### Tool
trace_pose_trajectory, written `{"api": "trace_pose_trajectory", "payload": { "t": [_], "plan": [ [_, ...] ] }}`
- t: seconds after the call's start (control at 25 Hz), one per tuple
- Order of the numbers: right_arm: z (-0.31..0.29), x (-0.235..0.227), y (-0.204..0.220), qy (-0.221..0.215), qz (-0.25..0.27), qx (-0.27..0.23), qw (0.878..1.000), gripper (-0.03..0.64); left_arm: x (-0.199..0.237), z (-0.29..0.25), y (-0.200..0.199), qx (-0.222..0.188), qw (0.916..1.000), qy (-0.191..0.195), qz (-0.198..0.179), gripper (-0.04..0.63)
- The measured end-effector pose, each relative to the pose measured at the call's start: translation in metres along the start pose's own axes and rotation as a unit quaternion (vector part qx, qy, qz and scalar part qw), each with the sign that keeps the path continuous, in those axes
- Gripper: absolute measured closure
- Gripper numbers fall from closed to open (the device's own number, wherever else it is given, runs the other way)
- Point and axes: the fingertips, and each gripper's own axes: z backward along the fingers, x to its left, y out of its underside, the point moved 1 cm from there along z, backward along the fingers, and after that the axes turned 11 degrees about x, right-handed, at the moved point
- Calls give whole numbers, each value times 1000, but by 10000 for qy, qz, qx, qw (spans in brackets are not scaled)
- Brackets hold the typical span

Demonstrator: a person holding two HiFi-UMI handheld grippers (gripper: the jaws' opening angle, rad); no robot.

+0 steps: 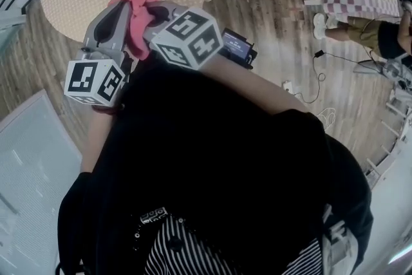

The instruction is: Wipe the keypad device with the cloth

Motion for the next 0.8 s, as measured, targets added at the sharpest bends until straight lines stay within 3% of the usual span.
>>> {"api": "trace_pose_trajectory", "payload": {
  "t": [0.6, 0.8],
  "plan": [
    [-17, -51, -63, 1120, -505, -403, 9916, 551, 42, -52, -50, 49, 9881, 1415, -600, 592],
    [-55, -51, -81, 1313, -637, -430, 9884, 551, 83, -49, -51, 87, 9832, 1719, -614, 592]
  ]
}}
